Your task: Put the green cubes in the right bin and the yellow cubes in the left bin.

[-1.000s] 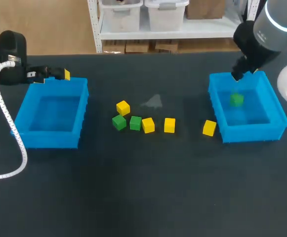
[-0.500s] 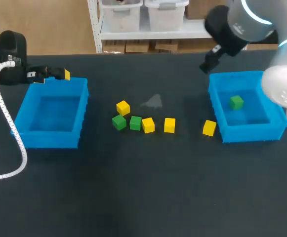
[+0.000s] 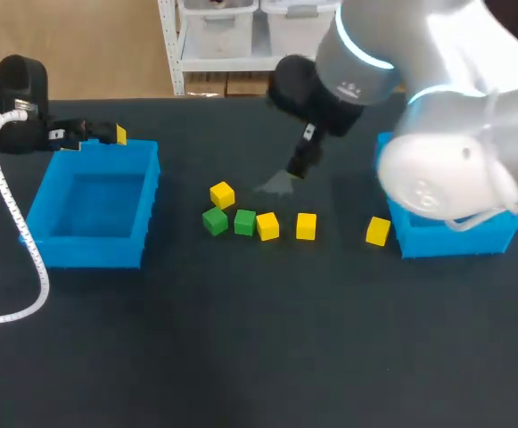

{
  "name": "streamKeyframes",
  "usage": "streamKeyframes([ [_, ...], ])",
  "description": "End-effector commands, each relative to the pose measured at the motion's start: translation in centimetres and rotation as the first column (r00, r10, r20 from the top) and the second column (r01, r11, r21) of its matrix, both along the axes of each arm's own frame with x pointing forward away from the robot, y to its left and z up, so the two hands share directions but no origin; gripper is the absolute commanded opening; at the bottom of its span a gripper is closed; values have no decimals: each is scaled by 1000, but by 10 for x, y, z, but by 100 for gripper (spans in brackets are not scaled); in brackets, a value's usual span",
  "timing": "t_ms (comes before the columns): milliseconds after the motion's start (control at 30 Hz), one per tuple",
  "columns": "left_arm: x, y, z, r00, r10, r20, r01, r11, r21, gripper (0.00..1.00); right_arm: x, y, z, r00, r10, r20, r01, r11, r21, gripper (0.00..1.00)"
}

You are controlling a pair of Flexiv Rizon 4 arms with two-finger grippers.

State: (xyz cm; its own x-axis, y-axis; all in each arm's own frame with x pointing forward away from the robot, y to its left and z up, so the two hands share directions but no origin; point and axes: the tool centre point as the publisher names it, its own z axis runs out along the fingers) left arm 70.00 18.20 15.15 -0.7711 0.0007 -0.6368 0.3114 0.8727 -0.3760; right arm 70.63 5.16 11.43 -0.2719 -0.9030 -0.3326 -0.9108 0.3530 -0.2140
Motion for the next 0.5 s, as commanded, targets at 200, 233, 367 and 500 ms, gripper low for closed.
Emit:
streamKeyframes([
  [200, 0, 2, -1, 1000, -7, 6, 7, 1000, -9, 100, 3, 39, -31, 994, 29, -105, -31, 999, -13, 100],
  [233, 0, 2, -1, 1000, -7, 6, 7, 1000, -9, 100, 4, 43, -33, 993, 25, -113, -26, 1000, -7, 100],
  [367, 0, 2, -1, 1000, -7, 6, 7, 1000, -9, 100, 2, 58, -40, 992, 30, -119, -31, 1000, -5, 100],
  [500, 0, 2, -1, 1000, -7, 6, 7, 1000, -9, 100, -6, 67, -45, 990, 55, -131, -57, 998, -10, 100],
])
